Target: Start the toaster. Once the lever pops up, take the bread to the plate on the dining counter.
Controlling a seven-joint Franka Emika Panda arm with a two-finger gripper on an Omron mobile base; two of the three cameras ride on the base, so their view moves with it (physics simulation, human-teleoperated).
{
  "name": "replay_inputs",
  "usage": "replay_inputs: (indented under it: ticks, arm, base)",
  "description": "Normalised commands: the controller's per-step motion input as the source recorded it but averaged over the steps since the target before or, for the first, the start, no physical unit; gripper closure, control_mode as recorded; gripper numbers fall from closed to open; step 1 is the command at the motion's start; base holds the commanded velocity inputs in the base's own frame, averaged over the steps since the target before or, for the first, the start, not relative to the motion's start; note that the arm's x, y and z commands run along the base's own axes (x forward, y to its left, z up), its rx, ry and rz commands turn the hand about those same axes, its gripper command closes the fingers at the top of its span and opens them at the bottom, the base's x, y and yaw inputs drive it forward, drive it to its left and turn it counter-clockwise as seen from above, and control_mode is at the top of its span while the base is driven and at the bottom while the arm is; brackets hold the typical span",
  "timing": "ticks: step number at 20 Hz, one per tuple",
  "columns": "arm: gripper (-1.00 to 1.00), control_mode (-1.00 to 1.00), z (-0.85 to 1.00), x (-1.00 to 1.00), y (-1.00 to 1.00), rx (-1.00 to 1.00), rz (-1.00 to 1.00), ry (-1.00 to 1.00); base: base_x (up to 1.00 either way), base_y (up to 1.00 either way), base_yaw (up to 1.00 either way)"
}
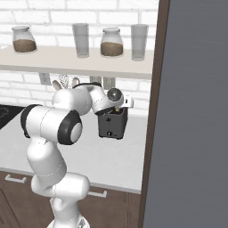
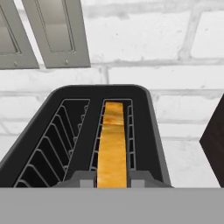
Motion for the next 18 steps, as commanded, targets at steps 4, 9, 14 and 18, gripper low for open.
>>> replay_inputs:
  ticks: [4, 9, 14, 18]
  arm:
    - [1.0, -1.0, 0.0, 0.0, 0.0, 0.0, 0.0, 0.0]
    - [1.0, -1.0, 0.0, -0.05, 0.0, 0.0, 0.0, -0.07]
    - [1.0, -1.0, 0.14, -0.08, 0.0, 0.0, 0.0, -0.07]
    - [1.0, -1.0, 0.07, -0.06, 0.01, 0.0, 0.0, -0.08]
  base:
    - [0.0, 0.0, 0.0]
    - [0.0, 0.0, 0.0]
    - [0.0, 0.0, 0.0]
    - [0.0, 0.0, 0.0]
